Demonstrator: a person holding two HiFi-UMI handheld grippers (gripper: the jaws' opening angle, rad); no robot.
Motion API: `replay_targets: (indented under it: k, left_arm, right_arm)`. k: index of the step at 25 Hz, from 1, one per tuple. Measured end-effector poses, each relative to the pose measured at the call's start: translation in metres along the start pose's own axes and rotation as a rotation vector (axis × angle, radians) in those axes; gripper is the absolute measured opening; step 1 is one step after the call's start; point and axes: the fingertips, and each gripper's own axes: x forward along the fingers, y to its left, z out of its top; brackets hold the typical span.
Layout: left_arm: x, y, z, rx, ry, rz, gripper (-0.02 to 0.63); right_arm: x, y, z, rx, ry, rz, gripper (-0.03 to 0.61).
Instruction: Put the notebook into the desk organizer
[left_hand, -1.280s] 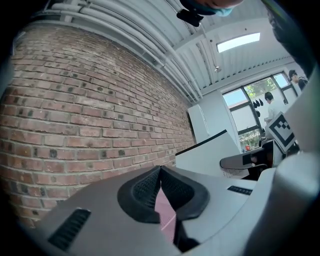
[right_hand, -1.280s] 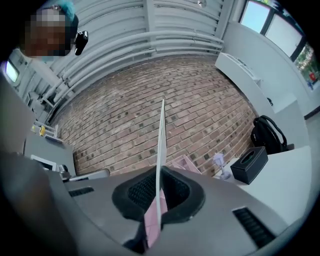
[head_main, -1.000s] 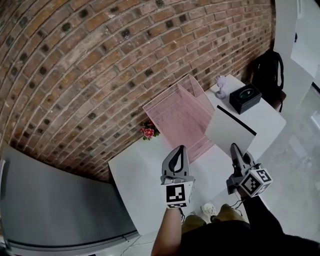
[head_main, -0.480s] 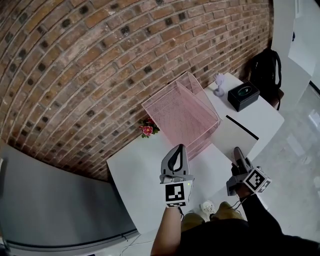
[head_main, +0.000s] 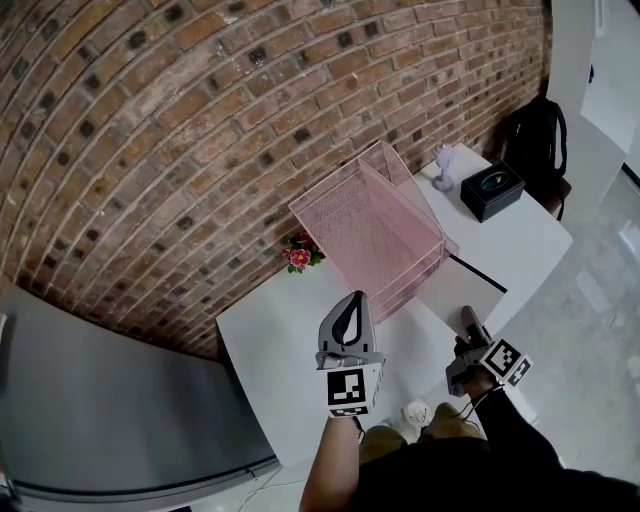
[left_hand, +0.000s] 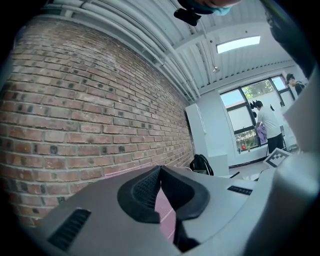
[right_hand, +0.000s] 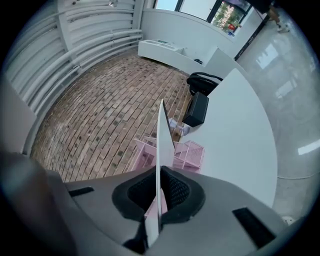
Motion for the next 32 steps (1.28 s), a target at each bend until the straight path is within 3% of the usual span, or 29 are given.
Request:
replay_targets:
  k: [13,26,32]
  left_arm:
    - [-0.009,0.02,-0.005,0.028,0.016,0.029,0.014]
    - [-0.025,0.06,-0.011,0.042,0.039,0.101,0.014]
    - [-0.027,0.075,-0.015,0.047,0.052,0.127,0.014]
  right_arm:
    - [0.02,0.001,-0.054,0.1,0.108,0.007,0.028]
    - [0.054,-0.05,-0.096,0.178,0.158,-0.13,0.032]
    - [0.074,-0.05,-0.109,0.189,0.175,-0.139,0.031]
